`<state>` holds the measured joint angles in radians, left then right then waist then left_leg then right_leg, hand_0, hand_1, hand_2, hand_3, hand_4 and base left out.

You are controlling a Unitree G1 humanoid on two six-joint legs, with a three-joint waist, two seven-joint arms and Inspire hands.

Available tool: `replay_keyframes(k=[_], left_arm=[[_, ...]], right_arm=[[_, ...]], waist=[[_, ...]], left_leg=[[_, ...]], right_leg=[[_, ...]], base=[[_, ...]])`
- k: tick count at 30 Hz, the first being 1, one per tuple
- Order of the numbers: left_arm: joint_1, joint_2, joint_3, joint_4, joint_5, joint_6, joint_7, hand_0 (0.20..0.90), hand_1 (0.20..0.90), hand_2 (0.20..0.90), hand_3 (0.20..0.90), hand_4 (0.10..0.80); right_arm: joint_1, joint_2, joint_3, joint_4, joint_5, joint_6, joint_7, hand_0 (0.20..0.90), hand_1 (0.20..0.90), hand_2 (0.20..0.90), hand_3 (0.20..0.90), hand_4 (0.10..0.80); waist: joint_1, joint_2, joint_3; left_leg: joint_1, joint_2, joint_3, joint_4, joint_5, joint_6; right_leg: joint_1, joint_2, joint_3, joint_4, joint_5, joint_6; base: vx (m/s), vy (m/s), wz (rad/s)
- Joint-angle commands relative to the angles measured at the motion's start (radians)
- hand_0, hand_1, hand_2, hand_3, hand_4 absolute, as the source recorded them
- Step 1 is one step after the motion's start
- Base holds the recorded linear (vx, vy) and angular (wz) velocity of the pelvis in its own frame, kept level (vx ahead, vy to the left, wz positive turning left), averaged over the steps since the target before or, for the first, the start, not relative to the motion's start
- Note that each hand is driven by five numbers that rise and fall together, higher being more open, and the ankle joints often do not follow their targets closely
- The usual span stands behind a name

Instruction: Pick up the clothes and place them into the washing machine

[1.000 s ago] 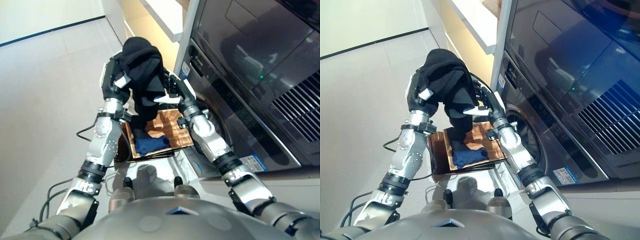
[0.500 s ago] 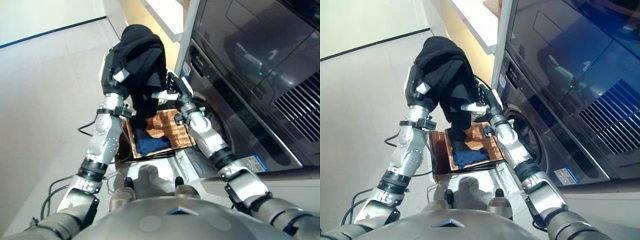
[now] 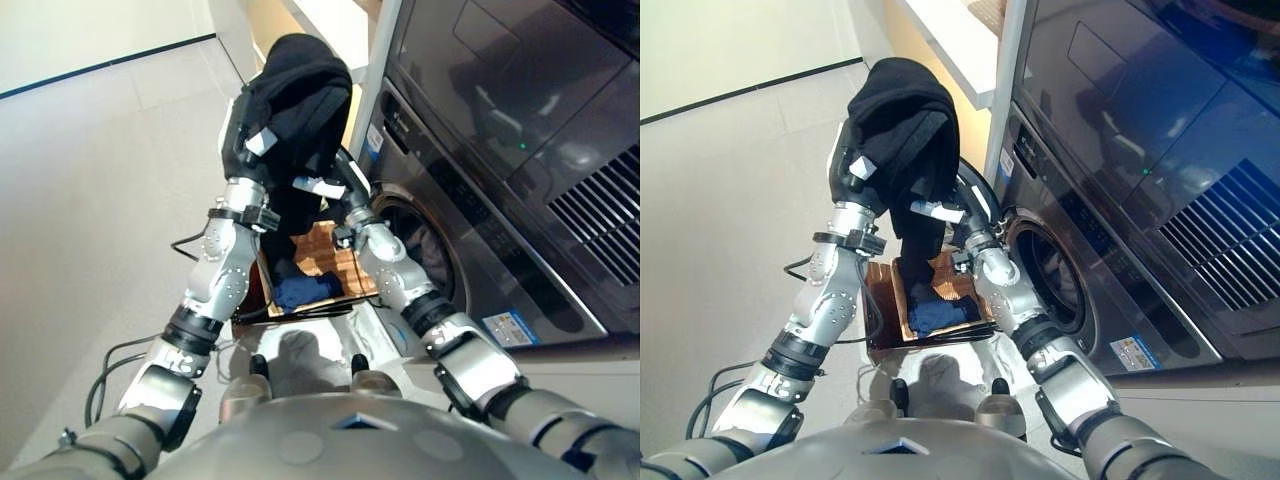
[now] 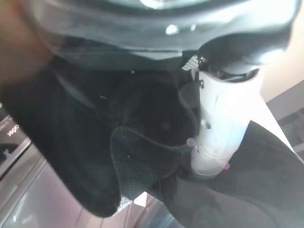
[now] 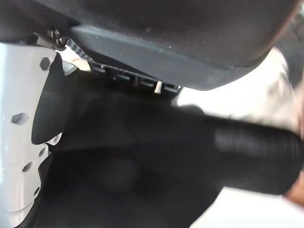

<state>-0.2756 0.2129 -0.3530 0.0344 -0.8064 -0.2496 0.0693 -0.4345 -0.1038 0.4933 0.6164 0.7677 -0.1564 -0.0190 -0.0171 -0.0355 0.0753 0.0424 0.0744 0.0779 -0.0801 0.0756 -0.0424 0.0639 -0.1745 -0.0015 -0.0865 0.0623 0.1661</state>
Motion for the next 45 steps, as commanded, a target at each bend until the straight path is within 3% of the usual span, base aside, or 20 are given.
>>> replay_keyframes(k=[1,12,18,45], left_arm=[[-0.225,-0.052,-0.033,-0.143,-0.029,-0.159,-0.083,0.2,0.2,0.2,0.2,0.3],[-0.229,-0.06,-0.017,-0.118,-0.036,-0.167,-0.089,0.2,0.2,0.2,0.2,0.3],[-0.174,-0.048,0.022,-0.088,-0.012,-0.165,-0.089,0.2,0.2,0.2,0.2,0.3],[0.038,0.055,0.008,-0.026,0.049,-0.063,-0.179,0.2,0.2,0.2,0.2,0.3]], right_arm=[[-0.171,0.08,-0.03,0.04,0.115,-0.101,0.076,0.9,0.9,0.9,0.9,0.8],[-0.146,0.106,-0.064,-0.054,0.352,-0.142,0.183,0.9,0.9,0.9,0.9,0.8],[-0.092,0.08,-0.075,-0.225,0.411,-0.175,0.233,0.9,0.9,0.9,0.9,0.8],[-0.073,0.051,-0.124,-0.371,0.407,-0.212,0.229,0.9,0.9,0.9,0.9,0.8]], waist=[[0.047,0.015,-0.069],[0.045,0.018,-0.069],[0.035,0.018,-0.07],[0.049,0.021,-0.069]], left_leg=[[0.042,-0.006,-0.047,-0.007,-0.099,-0.028],[0.042,-0.007,-0.04,-0.007,-0.1,-0.027],[0.042,-0.007,-0.036,-0.007,-0.101,-0.027],[0.041,-0.005,-0.04,-0.007,-0.096,-0.025]], right_leg=[[-0.024,-0.015,-0.054,0.027,0.006,0.006],[-0.029,-0.014,-0.053,0.03,0.003,0.006],[-0.032,-0.013,-0.051,0.032,0.001,0.005],[-0.034,-0.009,-0.051,0.032,0.001,0.002]], base=[[0.0,0.0,0.0],[0.0,0.0,0.0],[0.0,0.0,0.0],[0.0,0.0,0.0]])
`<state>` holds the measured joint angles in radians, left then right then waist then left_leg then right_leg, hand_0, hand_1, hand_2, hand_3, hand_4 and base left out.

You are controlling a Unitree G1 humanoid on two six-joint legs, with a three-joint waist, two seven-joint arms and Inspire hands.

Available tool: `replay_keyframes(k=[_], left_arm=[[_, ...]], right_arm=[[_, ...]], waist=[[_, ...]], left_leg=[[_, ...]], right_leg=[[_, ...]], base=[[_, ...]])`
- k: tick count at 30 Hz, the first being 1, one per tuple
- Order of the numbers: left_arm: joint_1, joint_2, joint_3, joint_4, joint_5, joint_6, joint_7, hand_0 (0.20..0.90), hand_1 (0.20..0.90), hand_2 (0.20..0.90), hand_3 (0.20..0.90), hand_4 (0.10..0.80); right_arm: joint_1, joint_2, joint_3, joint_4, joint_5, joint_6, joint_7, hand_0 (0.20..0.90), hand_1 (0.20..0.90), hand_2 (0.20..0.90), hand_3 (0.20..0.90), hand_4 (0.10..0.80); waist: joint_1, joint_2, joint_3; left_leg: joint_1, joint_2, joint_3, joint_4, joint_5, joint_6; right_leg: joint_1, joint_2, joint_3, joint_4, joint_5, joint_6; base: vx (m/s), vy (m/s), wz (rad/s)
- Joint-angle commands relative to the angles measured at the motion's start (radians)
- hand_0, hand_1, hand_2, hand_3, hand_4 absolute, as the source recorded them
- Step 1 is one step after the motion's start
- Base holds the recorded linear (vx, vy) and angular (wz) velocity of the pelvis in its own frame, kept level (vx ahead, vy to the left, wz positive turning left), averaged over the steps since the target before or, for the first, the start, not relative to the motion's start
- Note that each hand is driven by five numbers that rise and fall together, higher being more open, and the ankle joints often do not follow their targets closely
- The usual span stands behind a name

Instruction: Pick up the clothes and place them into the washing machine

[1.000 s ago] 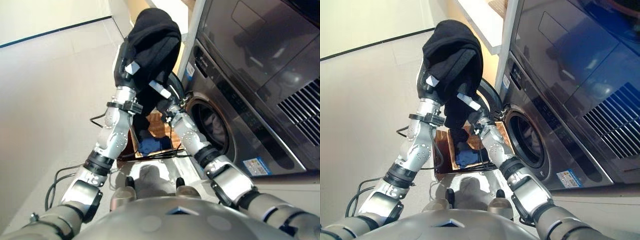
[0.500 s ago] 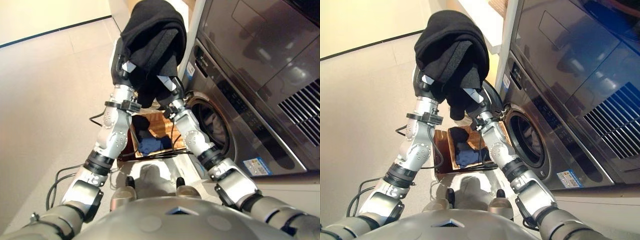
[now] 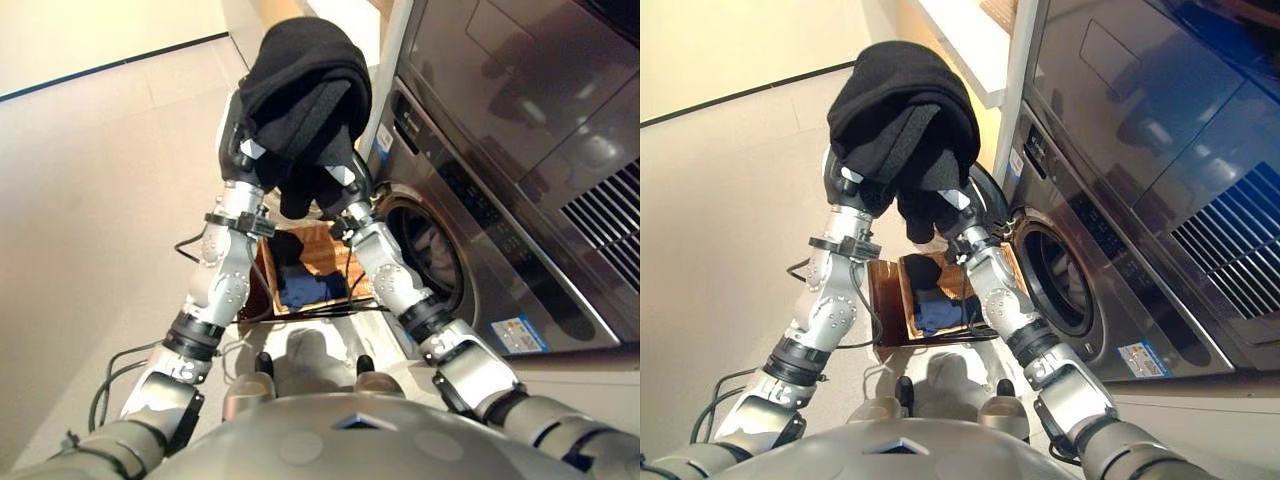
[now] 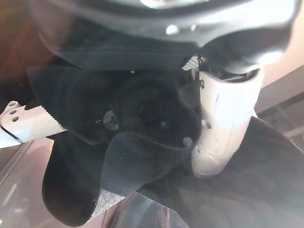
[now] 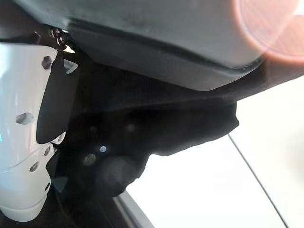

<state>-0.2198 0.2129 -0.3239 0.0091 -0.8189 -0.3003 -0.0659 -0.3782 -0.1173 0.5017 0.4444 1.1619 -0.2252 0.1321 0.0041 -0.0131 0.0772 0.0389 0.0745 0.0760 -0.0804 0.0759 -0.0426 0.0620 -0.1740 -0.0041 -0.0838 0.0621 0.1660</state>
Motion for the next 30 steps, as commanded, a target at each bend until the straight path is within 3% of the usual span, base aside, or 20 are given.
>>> replay_keyframes(k=[1,8,9,10,11,21,30], left_arm=[[-0.017,0.055,-0.021,-0.001,0.061,-0.012,-0.043,0.2,0.2,0.2,0.2,0.3],[0.006,0.09,-0.023,0.014,0.084,0.006,-0.061,0.2,0.2,0.2,0.2,0.3],[0.006,0.093,-0.024,0.01,0.083,0.005,-0.068,0.304,0.304,0.304,0.304,0.375],[0.006,0.093,-0.024,0.01,0.083,0.006,-0.068,0.466,0.466,0.466,0.466,0.49],[0.007,0.095,-0.025,0.008,0.082,0.007,-0.07,0.9,0.9,0.9,0.9,0.8],[0.007,0.103,-0.034,0.021,0.09,0.019,-0.074,0.9,0.9,0.9,0.9,0.8],[0.001,0.174,-0.024,0.049,0.142,0.046,-0.079,0.9,0.9,0.9,0.9,0.8]], right_arm=[[-0.13,0.065,-0.132,-0.199,0.012,-0.143,0.078,0.9,0.9,0.9,0.9,0.8],[-0.131,0.06,-0.138,-0.2,0.012,-0.143,0.077,0.9,0.9,0.9,0.9,0.8],[-0.132,0.06,-0.14,-0.197,0.011,-0.142,0.074,0.9,0.9,0.9,0.9,0.8],[-0.132,0.06,-0.14,-0.197,0.011,-0.142,0.074,0.9,0.9,0.9,0.9,0.8],[-0.131,0.06,-0.138,-0.198,0.009,-0.139,0.075,0.9,0.9,0.9,0.9,0.8],[-0.129,0.054,-0.141,-0.203,0.012,-0.136,0.078,0.9,0.9,0.9,0.9,0.8],[-0.13,0.048,-0.139,-0.201,0.015,-0.121,0.083,0.9,0.9,0.9,0.9,0.8]], waist=[[0.028,-0.002,-0.071],[0.03,0.0,-0.071],[0.03,-0.001,-0.071],[0.03,-0.001,-0.071],[0.03,-0.001,-0.071],[0.028,0.0,-0.072],[0.029,0.005,-0.074]], left_leg=[[0.044,-0.005,-0.038,-0.007,-0.096,-0.025],[0.044,-0.005,-0.039,-0.007,-0.096,-0.025],[0.044,-0.005,-0.039,-0.007,-0.095,-0.025],[0.044,-0.005,-0.039,-0.007,-0.095,-0.025],[0.043,-0.004,-0.039,-0.007,-0.096,-0.025],[0.044,-0.005,-0.039,-0.007,-0.096,-0.024],[0.045,-0.005,-0.039,-0.007,-0.095,-0.026]], right_leg=[[-0.032,-0.01,-0.049,0.03,0.002,0.002],[-0.033,-0.01,-0.048,0.029,0.002,0.002],[-0.033,-0.009,-0.048,0.029,0.002,0.002],[-0.033,-0.009,-0.048,0.029,0.002,0.002],[-0.034,-0.009,-0.049,0.03,0.002,0.002],[-0.034,-0.009,-0.046,0.028,0.003,0.002],[-0.033,-0.009,-0.048,0.028,0.002,0.003]], base=[[0.0,0.0,0.0],[0.0,0.0,0.0],[0.0,0.0,0.0],[0.0,0.0,0.0],[0.0,0.0,0.0],[0.0,0.0,0.0],[0.0,0.0,0.0]])
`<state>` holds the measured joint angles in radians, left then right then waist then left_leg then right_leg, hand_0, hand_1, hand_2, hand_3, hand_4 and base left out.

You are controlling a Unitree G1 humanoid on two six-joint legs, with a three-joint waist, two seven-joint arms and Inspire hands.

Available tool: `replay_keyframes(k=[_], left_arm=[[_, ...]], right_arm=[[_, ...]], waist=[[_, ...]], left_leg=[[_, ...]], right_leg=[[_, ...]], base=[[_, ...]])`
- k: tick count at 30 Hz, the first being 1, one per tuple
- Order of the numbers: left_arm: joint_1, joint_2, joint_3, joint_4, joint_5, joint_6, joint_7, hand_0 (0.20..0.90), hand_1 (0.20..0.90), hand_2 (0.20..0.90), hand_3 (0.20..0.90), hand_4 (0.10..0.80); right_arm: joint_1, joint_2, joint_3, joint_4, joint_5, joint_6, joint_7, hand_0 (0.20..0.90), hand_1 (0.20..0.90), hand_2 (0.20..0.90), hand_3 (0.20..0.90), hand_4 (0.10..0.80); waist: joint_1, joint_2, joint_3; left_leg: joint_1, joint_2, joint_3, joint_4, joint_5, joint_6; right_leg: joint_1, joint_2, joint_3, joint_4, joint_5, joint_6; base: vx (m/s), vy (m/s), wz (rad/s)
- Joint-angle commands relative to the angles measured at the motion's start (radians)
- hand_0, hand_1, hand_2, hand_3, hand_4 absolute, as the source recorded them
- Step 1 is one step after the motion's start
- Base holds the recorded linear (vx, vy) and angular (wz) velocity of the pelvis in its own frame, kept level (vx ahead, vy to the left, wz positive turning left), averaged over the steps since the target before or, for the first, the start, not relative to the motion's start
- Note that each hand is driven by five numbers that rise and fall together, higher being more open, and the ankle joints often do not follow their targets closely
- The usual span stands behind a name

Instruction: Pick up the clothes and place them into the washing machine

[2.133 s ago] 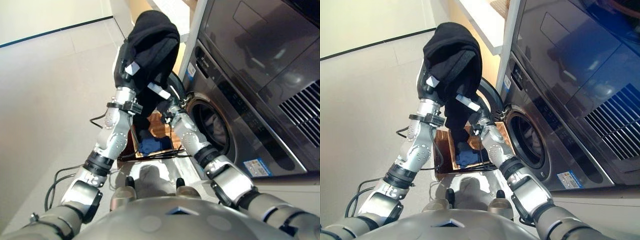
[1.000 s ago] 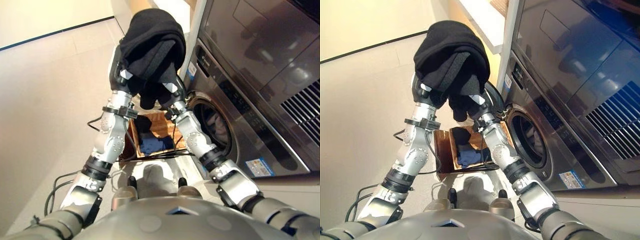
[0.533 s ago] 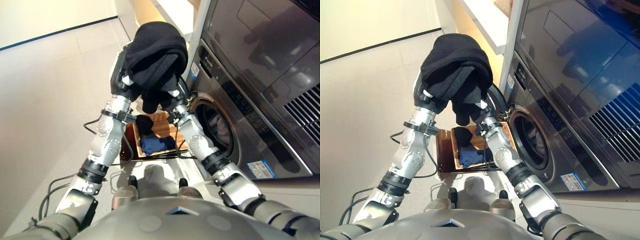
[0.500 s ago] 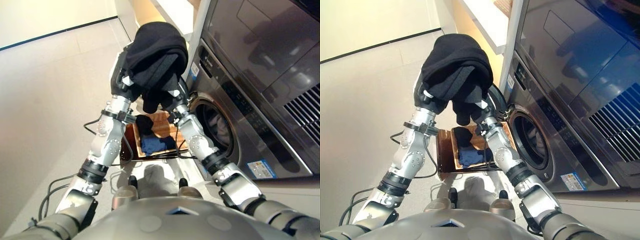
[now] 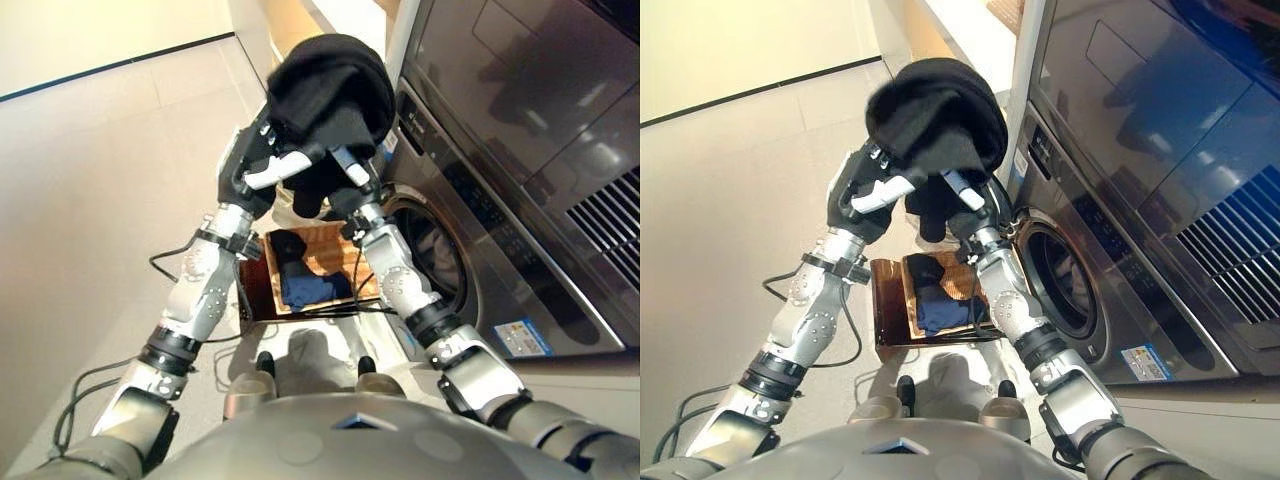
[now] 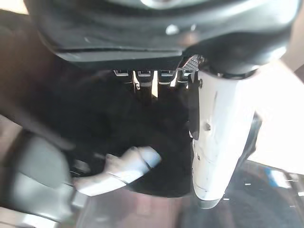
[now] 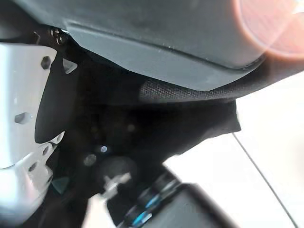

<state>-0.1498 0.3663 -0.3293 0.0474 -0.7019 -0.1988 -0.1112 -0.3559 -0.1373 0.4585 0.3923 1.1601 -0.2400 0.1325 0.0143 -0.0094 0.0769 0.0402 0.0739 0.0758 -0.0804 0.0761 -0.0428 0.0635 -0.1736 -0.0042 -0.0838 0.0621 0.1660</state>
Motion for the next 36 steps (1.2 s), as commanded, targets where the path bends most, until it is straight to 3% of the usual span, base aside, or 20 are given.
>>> replay_keyframes(k=[1,3,4,5,6,14,27,36], left_arm=[[-0.063,0.025,-0.007,0.013,0.011,-0.058,-0.039,0.9,0.9,0.9,0.9,0.8],[-0.061,0.025,-0.005,0.015,0.01,-0.06,-0.04,0.9,0.9,0.9,0.9,0.8],[-0.049,0.024,0.009,0.018,0.001,-0.063,-0.044,0.9,0.9,0.9,0.9,0.8],[-0.049,0.024,0.009,0.018,0.001,-0.062,-0.044,0.9,0.9,0.9,0.9,0.8],[-0.039,0.02,0.021,0.023,-0.01,-0.066,-0.044,0.9,0.9,0.9,0.9,0.8],[0.005,0.064,0.044,0.052,-0.038,-0.057,-0.123,0.9,0.9,0.9,0.9,0.8],[0.069,0.023,0.108,0.126,-0.097,-0.074,-0.141,0.9,0.9,0.9,0.9,0.8],[0.121,0.039,0.139,0.196,-0.075,-0.068,-0.158,0.9,0.9,0.9,0.9,0.8]], right_arm=[[-0.151,0.067,-0.094,-0.148,0.014,-0.103,0.084,0.9,0.9,0.9,0.9,0.8],[-0.153,0.066,-0.093,-0.146,0.013,-0.101,0.084,0.9,0.9,0.9,0.9,0.8],[-0.154,0.063,-0.095,-0.149,0.01,-0.1,0.086,0.667,0.667,0.667,0.667,0.633],[-0.154,0.063,-0.095,-0.149,0.01,-0.1,0.086,0.513,0.513,0.513,0.513,0.524],[-0.152,0.062,-0.098,-0.15,0.009,-0.102,0.087,0.2,0.2,0.2,0.2,0.3],[-0.148,0.045,-0.12,-0.153,0.003,-0.105,0.099,0.2,0.2,0.2,0.2,0.3],[-0.143,0.039,-0.133,-0.146,0.007,-0.109,0.116,0.2,0.2,0.2,0.2,0.3],[-0.138,0.028,-0.157,-0.155,0.01,-0.116,0.119,0.2,0.2,0.2,0.2,0.3]], waist=[[0.02,0.001,-0.076],[0.02,0.001,-0.076],[0.021,0.001,-0.076],[0.021,0.001,-0.076],[0.022,0.001,-0.075],[0.027,0.001,-0.073],[0.037,-0.001,-0.072],[0.042,0.001,-0.071]], left_leg=[[0.043,-0.004,-0.039,-0.007,-0.096,-0.026],[0.044,-0.004,-0.039,-0.007,-0.096,-0.026],[0.043,-0.004,-0.039,-0.007,-0.095,-0.026],[0.043,-0.004,-0.039,-0.007,-0.095,-0.026],[0.043,-0.003,-0.039,-0.007,-0.095,-0.027],[0.042,-0.004,-0.038,-0.007,-0.095,-0.027],[0.042,-0.005,-0.043,-0.007,-0.095,-0.026],[0.041,-0.004,-0.045,-0.007,-0.095,-0.025]], right_leg=[[-0.034,-0.01,-0.049,0.027,0.003,0.004],[-0.035,-0.01,-0.049,0.027,0.004,0.004],[-0.034,-0.009,-0.05,0.027,0.003,0.003],[-0.034,-0.009,-0.05,0.027,0.003,0.003],[-0.033,-0.01,-0.049,0.026,0.003,0.003],[-0.036,-0.009,-0.048,0.027,0.004,0.004],[-0.035,-0.009,-0.051,0.029,0.001,0.003],[-0.035,-0.008,-0.05,0.027,0.0,0.003]], base=[[0.0,0.0,0.0],[0.0,0.0,0.0],[0.0,0.0,0.0],[0.0,0.0,0.0],[0.0,0.0,0.0],[0.0,0.0,0.0],[0.0,0.0,0.0],[0.0,0.0,0.0]])
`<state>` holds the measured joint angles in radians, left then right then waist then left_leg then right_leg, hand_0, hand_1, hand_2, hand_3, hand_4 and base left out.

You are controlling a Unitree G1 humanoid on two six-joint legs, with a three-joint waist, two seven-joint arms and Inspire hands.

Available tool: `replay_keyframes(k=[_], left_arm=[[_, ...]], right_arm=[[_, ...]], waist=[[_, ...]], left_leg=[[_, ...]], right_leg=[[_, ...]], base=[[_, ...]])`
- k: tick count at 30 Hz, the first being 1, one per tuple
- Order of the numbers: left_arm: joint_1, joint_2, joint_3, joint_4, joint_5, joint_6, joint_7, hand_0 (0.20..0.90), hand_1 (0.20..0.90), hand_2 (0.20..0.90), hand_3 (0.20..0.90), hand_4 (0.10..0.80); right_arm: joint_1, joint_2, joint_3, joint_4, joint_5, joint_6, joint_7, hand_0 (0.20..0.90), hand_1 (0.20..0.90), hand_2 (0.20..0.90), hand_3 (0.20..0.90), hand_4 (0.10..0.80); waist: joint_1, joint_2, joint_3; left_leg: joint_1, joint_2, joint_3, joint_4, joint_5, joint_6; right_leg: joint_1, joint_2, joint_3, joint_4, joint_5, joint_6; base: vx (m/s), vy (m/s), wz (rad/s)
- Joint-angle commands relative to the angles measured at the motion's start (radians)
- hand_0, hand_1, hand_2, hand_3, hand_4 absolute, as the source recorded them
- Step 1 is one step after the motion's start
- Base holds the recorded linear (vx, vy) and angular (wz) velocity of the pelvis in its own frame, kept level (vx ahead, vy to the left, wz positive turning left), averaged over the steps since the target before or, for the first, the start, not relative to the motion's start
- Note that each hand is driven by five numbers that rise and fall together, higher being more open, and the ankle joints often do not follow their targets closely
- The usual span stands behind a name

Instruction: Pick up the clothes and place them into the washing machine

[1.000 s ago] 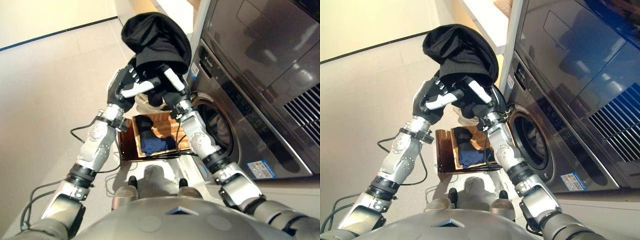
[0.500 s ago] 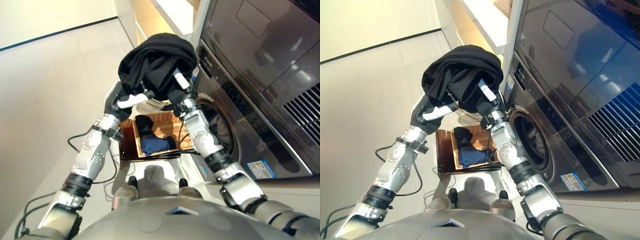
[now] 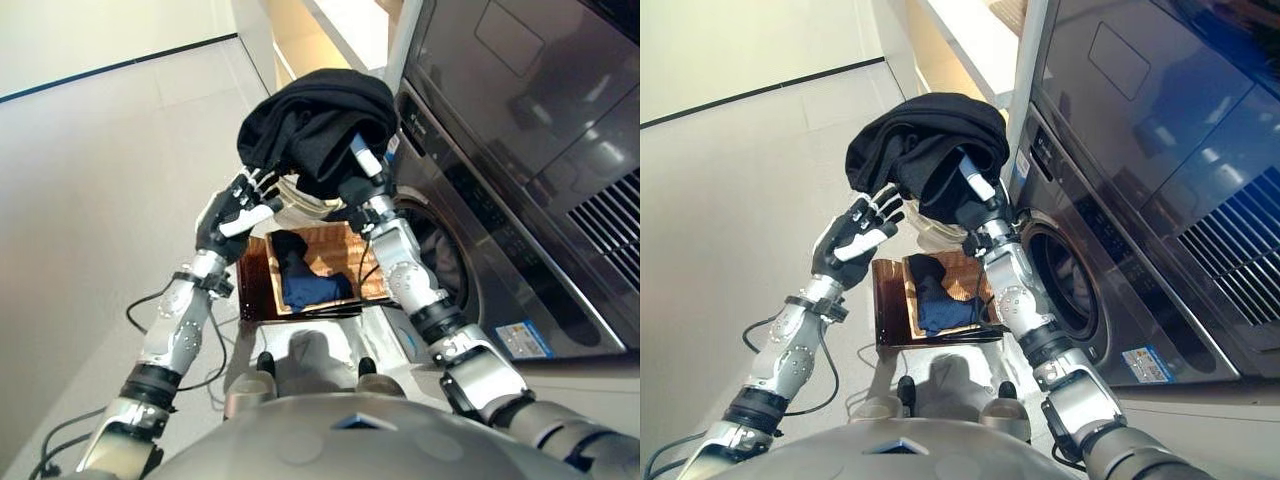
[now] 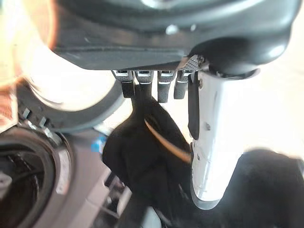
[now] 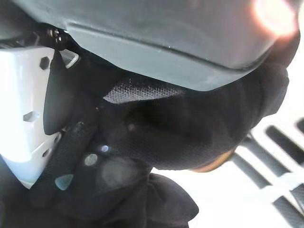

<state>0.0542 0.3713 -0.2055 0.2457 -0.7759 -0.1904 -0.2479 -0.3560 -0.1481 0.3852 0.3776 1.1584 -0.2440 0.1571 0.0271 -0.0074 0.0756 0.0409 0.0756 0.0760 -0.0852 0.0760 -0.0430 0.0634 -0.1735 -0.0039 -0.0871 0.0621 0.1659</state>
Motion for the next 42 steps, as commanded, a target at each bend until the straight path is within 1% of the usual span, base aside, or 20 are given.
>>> replay_keyframes(k=[1,8,10,11,12,13,15,16,17,18,19,20,22,23,24,27,29,39,41,42], left_arm=[[-0.067,0.046,0.023,0.023,0.009,-0.073,-0.033,0.9,0.9,0.9,0.9,0.8],[-0.032,0.041,0.059,0.145,0.014,-0.064,-0.045,0.9,0.9,0.9,0.9,0.8],[-0.019,-0.011,0.092,0.21,-0.076,-0.038,-0.069,0.9,0.9,0.9,0.9,0.8],[-0.019,-0.011,0.092,0.211,-0.076,-0.038,-0.07,0.9,0.9,0.9,0.9,0.8],[-0.011,-0.036,0.105,0.221,-0.119,-0.026,-0.079,0.9,0.9,0.9,0.9,0.8],[-0.008,-0.072,0.129,0.276,-0.152,-0.029,-0.057,0.9,0.9,0.9,0.9,0.8],[-0.009,-0.09,0.146,0.3,-0.175,-0.03,-0.042,0.9,0.9,0.9,0.9,0.8],[-0.008,-0.122,0.187,0.354,-0.213,-0.034,-0.014,0.9,0.9,0.9,0.9,0.8],[-0.009,-0.122,0.187,0.354,-0.213,-0.034,-0.014,0.9,0.9,0.9,0.9,0.8],[-0.015,-0.136,0.222,0.434,-0.179,-0.063,0.054,0.9,0.9,0.9,0.9,0.8],[-0.016,-0.137,0.222,0.435,-0.179,-0.063,0.055,0.9,0.9,0.9,0.9,0.8],[-0.039,-0.128,0.238,0.515,-0.088,-0.09,0.143,0.9,0.9,0.9,0.9,0.8],[-0.053,-0.12,0.258,0.558,0.006,-0.115,0.222,0.9,0.9,0.9,0.9,0.8],[-0.053,-0.121,0.258,0.558,0.007,-0.115,0.223,0.9,0.9,0.9,0.9,0.8],[-0.066,-0.114,0.267,0.601,0.077,-0.123,0.27,0.9,0.9,0.9,0.9,0.8],[-0.073,-0.117,0.279,0.623,0.101,-0.132,0.306,0.9,0.9,0.9,0.9,0.8],[-0.07,-0.115,0.28,0.655,0.162,-0.135,0.336,0.9,0.9,0.9,0.9,0.8],[-0.065,-0.117,0.294,0.661,0.219,-0.16,0.426,0.9,0.9,0.9,0.9,0.8],[-0.068,-0.114,0.289,0.653,0.225,-0.162,0.441,0.9,0.9,0.9,0.9,0.8],[-0.084,-0.106,0.277,0.633,0.231,-0.171,0.456,0.9,0.9,0.9,0.9,0.8]], right_arm=[[-0.137,0.034,-0.094,-0.14,0.011,-0.113,0.097,0.2,0.2,0.2,0.2,0.3],[-0.138,0.026,-0.111,-0.131,0.009,-0.118,0.095,0.2,0.2,0.2,0.2,0.3],[-0.136,0.022,-0.128,-0.127,0.009,-0.119,0.096,0.2,0.2,0.2,0.2,0.3],[-0.137,0.021,-0.128,-0.127,0.009,-0.12,0.096,0.2,0.2,0.2,0.2,0.3],[-0.131,0.021,-0.138,-0.13,0.012,-0.12,0.097,0.2,0.2,0.2,0.2,0.3],[-0.118,0.022,-0.15,-0.13,0.016,-0.127,0.095,0.2,0.2,0.2,0.2,0.3],[-0.115,0.022,-0.155,-0.133,0.014,-0.13,0.091,0.2,0.2,0.2,0.2,0.3],[-0.098,0.025,-0.167,-0.141,0.017,-0.135,0.088,0.2,0.2,0.2,0.2,0.3],[-0.097,0.025,-0.166,-0.141,0.017,-0.135,0.088,0.2,0.2,0.2,0.2,0.3],[-0.083,0.026,-0.169,-0.137,0.015,-0.142,0.084,0.2,0.2,0.2,0.2,0.3],[-0.083,0.026,-0.168,-0.137,0.014,-0.143,0.083,0.2,0.2,0.2,0.2,0.3],[-0.078,0.03,-0.164,-0.132,0.016,-0.158,0.067,0.2,0.2,0.2,0.2,0.3],[-0.071,0.035,-0.163,-0.122,0.015,-0.17,0.046,0.2,0.2,0.2,0.2,0.3],[-0.071,0.035,-0.163,-0.122,0.014,-0.17,0.046,0.2,0.2,0.2,0.2,0.3],[-0.067,0.039,-0.159,-0.11,0.013,-0.175,0.032,0.2,0.2,0.2,0.2,0.3],[-0.057,0.041,-0.158,-0.103,0.014,-0.182,0.016,0.2,0.2,0.2,0.2,0.3],[-0.052,0.043,-0.155,-0.095,0.015,-0.184,0.009,0.2,0.2,0.2,0.2,0.3],[-0.049,0.043,-0.165,-0.078,-0.001,-0.212,-0.043,0.2,0.2,0.2,0.2,0.3],[-0.054,0.041,-0.163,-0.079,0.0,-0.218,-0.048,0.2,0.2,0.2,0.2,0.3],[-0.076,0.042,-0.16,-0.083,0.007,-0.227,-0.05,0.2,0.2,0.2,0.2,0.3]], waist=[[0.032,0.001,-0.069],[0.038,0.002,-0.068],[0.041,0.001,-0.068],[0.041,0.001,-0.068],[0.042,0.001,-0.067],[0.043,0.0,-0.065],[0.043,0.0,-0.064],[0.043,-0.001,-0.062],[0.043,-0.001,-0.062],[0.042,-0.001,-0.061],[0.041,-0.001,-0.06],[0.04,-0.002,-0.057],[0.04,-0.003,-0.054],[0.04,-0.003,-0.053],[0.039,-0.005,-0.052],[0.038,-0.007,-0.049],[0.038,-0.008,-0.044],[0.041,-0.006,-0.008],[0.042,-0.003,0.019],[0.044,-0.007,0.066]], left_leg=[[0.039,-0.005,-0.046,-0.002,-0.094,-0.025],[0.036,-0.005,-0.047,-0.002,-0.091,-0.026],[0.034,-0.005,-0.049,-0.002,-0.091,-0.026],[0.035,-0.005,-0.05,-0.002,-0.091,-0.026],[0.034,-0.005,-0.051,-0.002,-0.091,-0.026],[0.033,-0.006,-0.054,-0.002,-0.091,-0.025],[0.032,-0.006,-0.056,-0.002,-0.09,-0.025],[0.03,-0.007,-0.059,-0.002,-0.09,-0.024],[0.03,-0.007,-0.059,-0.002,-0.09,-0.024],[0.03,-0.007,-0.061,-0.002,-0.091,-0.024],[0.03,-0.007,-0.061,-0.002,-0.091,-0.024],[0.029,-0.008,-0.06,-0.002,-0.089,-0.025],[0.028,-0.009,-0.059,-0.002,-0.089,-0.025],[0.028,-0.009,-0.059,-0.002,-0.089,-0.025],[0.025,-0.009,-0.057,-0.002,-0.088,-0.026],[0.021,-0.01,-0.056,-0.002,-0.088,-0.027],[0.015,-0.012,-0.055,-0.002,-0.087,-0.026],[-0.026,-0.02,-0.051,0.004,-0.086,-0.016],[-0.055,-0.024,-0.047,0.04,-0.097,-0.01],[-0.138,-0.034,-0.047,0.159,-0.126,-0.01]], right_leg=[[-0.037,-0.008,-0.05,0.031,-0.001,0.002],[-0.038,-0.006,-0.051,0.032,-0.002,0.001],[-0.039,-0.006,-0.054,0.031,-0.002,0.002],[-0.038,-0.006,-0.055,0.031,-0.003,0.002],[-0.038,-0.006,-0.055,0.031,-0.003,0.001],[-0.038,-0.006,-0.058,0.032,-0.004,0.0],[-0.037,-0.006,-0.059,0.032,-0.005,0.0],[-0.037,-0.006,-0.061,0.031,-0.006,-0.001],[-0.037,-0.006,-0.061,0.03,-0.006,-0.001],[-0.036,-0.007,-0.066,0.03,-0.006,-0.001],[-0.036,-0.007,-0.066,0.03,-0.006,-0.001],[-0.037,-0.007,-0.067,0.031,-0.005,-0.002],[-0.038,-0.006,-0.068,0.031,-0.005,-0.002],[-0.038,-0.006,-0.068,0.031,-0.005,-0.002],[-0.04,-0.007,-0.069,0.03,-0.005,-0.002],[-0.042,-0.008,-0.069,0.029,-0.003,-0.001],[-0.047,-0.01,-0.069,0.029,-0.002,0.001],[-0.107,-0.01,-0.068,0.081,-0.016,-0.002],[-0.148,-0.011,-0.065,0.126,-0.028,-0.006],[-0.215,-0.017,-0.055,0.189,-0.037,-0.015]], base=[[0.0,0.0,0.0],[0.0,0.0,0.0],[0.0,0.0,0.0],[0.0,0.0,0.0],[0.0,0.0,0.0],[0.003,-0.006,0.04],[0.003,-0.008,0.08],[0.002,-0.008,0.11],[0.002,-0.004,0.08],[0.002,0.0,0.04],[-0.002,0.004,0.04],[-0.004,0.003,0.04],[-0.003,0.003,0.02],[0.0,0.0,0.0],[0.0,0.0,0.0],[0.0,0.0,0.0],[0.0,0.0,0.0],[-0.019,0.009,0.02],[-0.157,0.017,0.03],[-0.248,-0.01,-0.03]])
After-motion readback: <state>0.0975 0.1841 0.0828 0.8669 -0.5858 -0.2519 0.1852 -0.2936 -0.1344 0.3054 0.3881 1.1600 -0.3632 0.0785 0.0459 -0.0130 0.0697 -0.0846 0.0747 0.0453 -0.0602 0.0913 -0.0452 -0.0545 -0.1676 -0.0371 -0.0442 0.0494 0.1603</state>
